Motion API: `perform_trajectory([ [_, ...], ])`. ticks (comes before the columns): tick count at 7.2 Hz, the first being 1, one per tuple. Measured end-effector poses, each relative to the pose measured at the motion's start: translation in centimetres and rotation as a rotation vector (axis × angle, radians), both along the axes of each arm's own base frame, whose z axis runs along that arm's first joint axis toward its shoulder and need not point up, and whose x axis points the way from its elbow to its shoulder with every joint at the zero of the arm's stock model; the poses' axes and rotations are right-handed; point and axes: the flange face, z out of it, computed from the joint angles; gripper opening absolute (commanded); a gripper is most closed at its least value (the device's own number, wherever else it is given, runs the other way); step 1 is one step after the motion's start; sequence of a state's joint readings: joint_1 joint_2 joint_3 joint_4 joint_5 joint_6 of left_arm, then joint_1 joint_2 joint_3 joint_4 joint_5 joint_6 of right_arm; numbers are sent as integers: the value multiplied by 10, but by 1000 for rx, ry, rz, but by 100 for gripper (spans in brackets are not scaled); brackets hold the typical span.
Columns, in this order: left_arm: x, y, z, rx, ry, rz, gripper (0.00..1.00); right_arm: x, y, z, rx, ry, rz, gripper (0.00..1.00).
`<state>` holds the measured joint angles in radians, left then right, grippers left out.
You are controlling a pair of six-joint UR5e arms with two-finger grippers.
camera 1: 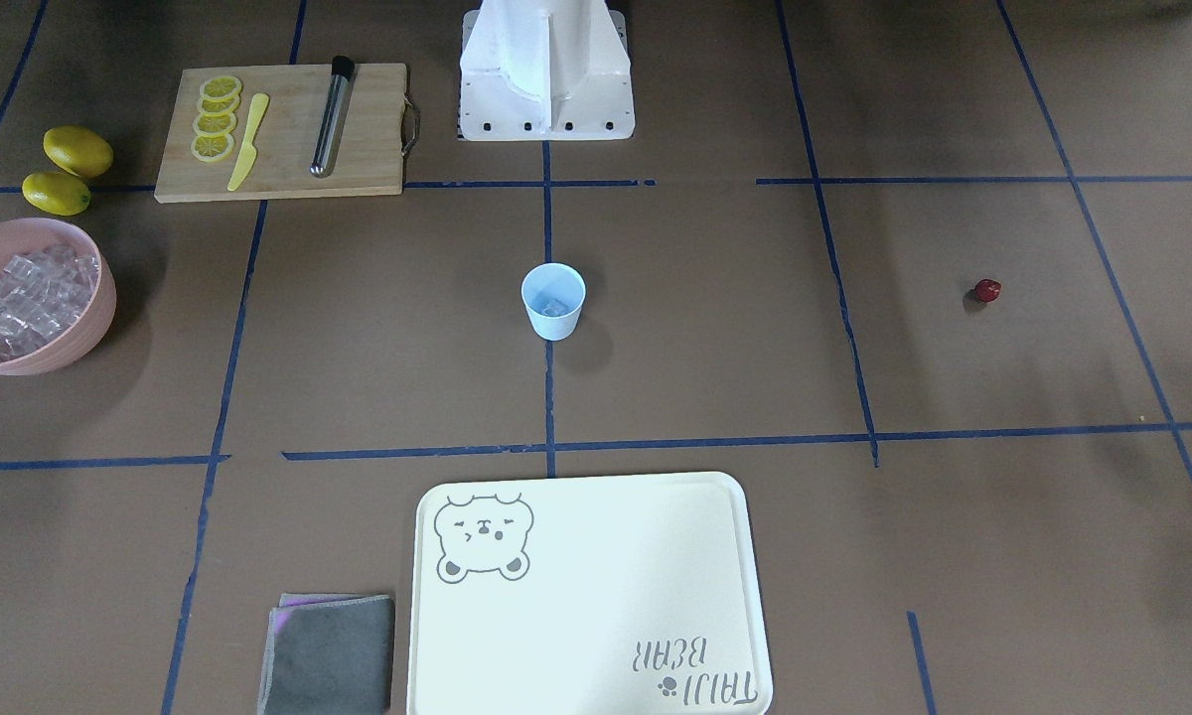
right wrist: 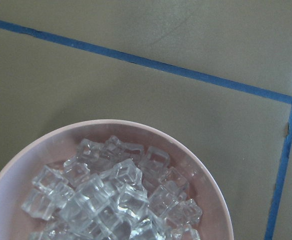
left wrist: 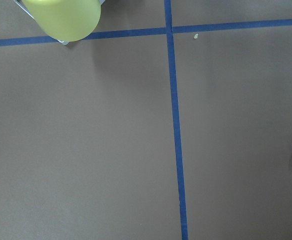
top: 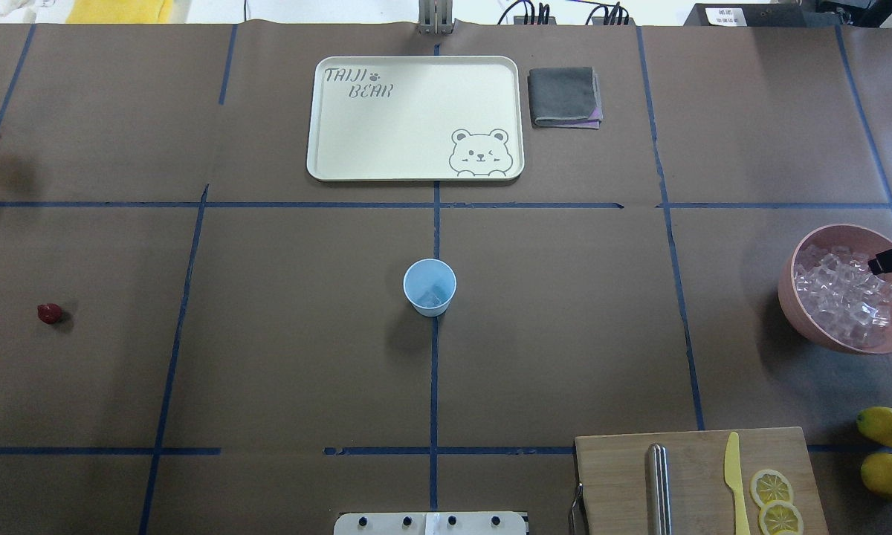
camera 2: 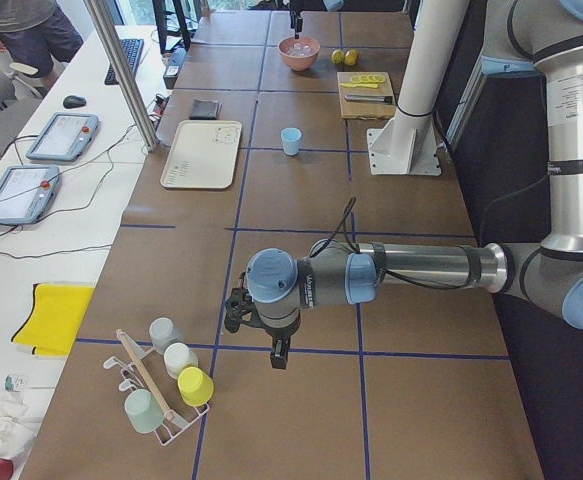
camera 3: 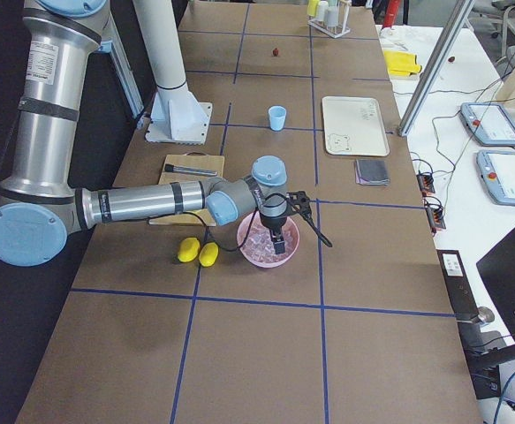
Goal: Put ice and strawberries in cup
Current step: 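Lower the right gripper into the bowl and grasp another ice cube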
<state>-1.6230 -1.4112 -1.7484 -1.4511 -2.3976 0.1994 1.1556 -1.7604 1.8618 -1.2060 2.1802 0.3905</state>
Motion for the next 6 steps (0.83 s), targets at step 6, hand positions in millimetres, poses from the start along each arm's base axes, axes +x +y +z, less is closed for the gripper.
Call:
perform_trajectory([
  [6,0,0,-2,4,0,0,100,-34,-7,-3,-30,-5,-11,96],
])
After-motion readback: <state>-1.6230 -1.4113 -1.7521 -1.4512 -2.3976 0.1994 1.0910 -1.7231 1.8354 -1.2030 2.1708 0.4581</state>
